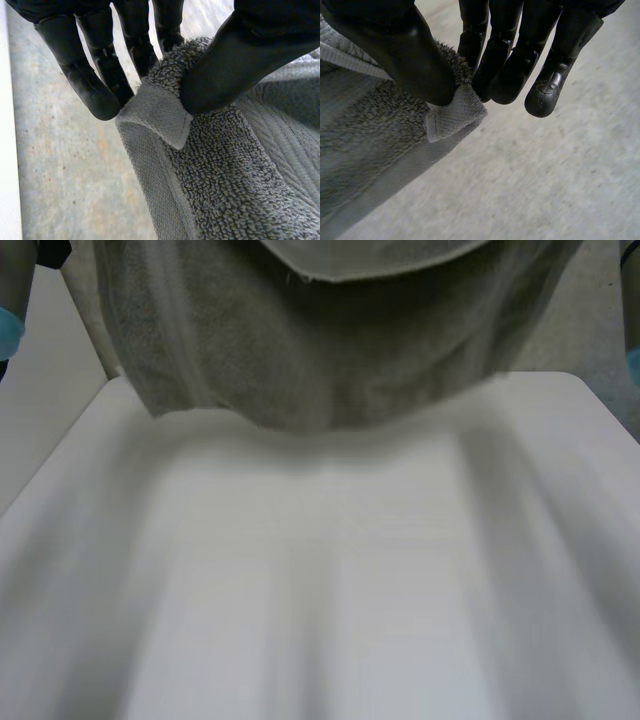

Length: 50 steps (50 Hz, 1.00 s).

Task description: Fold the towel.

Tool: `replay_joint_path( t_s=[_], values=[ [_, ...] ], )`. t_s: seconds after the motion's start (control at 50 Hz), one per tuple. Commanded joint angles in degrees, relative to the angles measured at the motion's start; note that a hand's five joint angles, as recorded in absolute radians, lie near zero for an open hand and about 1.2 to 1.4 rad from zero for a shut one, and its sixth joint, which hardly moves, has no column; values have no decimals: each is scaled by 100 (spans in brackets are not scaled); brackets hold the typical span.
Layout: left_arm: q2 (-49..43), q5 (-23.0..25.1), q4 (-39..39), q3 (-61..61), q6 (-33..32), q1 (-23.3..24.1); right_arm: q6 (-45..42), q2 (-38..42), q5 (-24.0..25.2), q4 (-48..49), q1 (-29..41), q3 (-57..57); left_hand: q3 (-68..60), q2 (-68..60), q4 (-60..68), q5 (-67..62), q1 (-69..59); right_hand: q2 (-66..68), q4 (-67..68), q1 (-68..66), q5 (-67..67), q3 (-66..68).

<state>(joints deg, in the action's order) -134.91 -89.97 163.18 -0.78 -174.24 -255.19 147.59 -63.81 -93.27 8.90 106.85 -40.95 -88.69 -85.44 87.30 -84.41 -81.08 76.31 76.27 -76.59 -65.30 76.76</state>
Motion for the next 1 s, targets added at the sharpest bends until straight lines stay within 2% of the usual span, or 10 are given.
replay_joint_path(
  t_s=[0.02,0.12,0.14,0.18,0.3,0.36,0.5,0.68,0.82,1.0],
  values=[
    [-115,331,-172,-598,-49,-75,-3,-176,284,-160,-24,-756,869,544,-730,1441,108,369,373,-341,-470,324],
    [-202,594,-506,-2210,-838,-75,-476,631,766,-1853,46,-861,869,544,-730,1441,108,369,373,-341,-470,324],
    [-202,595,-506,-2215,-840,-75,-477,633,767,-1857,46,-862,869,544,-730,1441,108,369,373,-341,-470,324],
    [-176,595,-393,-3300,-1356,-75,-792,974,837,-2338,37,-1115,869,544,-730,1441,108,369,373,-341,-470,324],
    [174,595,239,-5156,-2402,-48,-1005,1002,820,-2384,-33,-1889,869,544,-730,1441,108,369,373,-341,-470,324],
    [586,603,547,-5851,-2597,-48,-996,845,793,-2393,-51,-2100,869,544,-730,1441,108,369,373,-341,-470,324],
    [1633,621,1075,-6636,-2624,-48,-890,11,828,-2375,-51,-2531,869,544,-730,1441,108,369,373,-341,-470,324],
    [2285,603,1040,-6900,-2607,4,-723,-888,820,-2384,-51,-2892,869,544,-730,1441,108,369,373,-341,-470,324],
    [3364,621,1058,-7409,-2589,-75,-434,-1914,811,-2454,-401,-3050,869,544,-730,1441,108,369,373,-341,-470,324],
    [4078,603,1040,-7278,-2536,-163,-451,-2329,864,-2613,-587,-2707,869,544,-730,1441,108,369,373,-341,-470,324]
  ],
)
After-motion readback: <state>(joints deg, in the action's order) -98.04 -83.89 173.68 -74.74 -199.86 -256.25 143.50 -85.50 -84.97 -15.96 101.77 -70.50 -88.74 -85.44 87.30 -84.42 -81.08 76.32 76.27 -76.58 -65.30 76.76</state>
